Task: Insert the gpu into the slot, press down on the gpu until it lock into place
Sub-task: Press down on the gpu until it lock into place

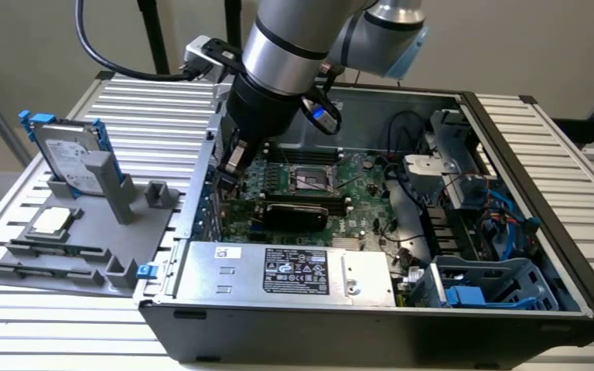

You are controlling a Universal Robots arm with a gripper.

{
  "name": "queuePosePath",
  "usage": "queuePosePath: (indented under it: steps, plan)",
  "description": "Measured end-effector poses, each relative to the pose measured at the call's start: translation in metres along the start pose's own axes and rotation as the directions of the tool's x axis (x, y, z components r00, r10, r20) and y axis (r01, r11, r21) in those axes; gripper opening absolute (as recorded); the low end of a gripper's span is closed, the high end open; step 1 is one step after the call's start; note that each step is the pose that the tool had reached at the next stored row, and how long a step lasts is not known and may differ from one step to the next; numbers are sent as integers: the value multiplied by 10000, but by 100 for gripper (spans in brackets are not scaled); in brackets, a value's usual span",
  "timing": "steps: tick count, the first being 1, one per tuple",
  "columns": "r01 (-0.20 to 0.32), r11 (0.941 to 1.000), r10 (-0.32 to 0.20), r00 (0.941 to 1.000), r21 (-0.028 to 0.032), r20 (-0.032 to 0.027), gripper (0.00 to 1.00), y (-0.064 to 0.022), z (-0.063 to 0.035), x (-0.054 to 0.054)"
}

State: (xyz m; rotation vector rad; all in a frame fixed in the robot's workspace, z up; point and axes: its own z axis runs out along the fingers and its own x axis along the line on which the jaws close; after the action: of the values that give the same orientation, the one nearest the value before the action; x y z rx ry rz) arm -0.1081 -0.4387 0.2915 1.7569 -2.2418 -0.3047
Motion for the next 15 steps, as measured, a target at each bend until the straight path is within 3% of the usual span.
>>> queuePosePath:
  steps: [3, 15]
  plan:
    - [-17, 10000, 17, 10000, 11, -40, 11, -1, 3, 0]
    - [-135, 9999, 138, 9994, 81, -319, 11, 13, 11, -70]
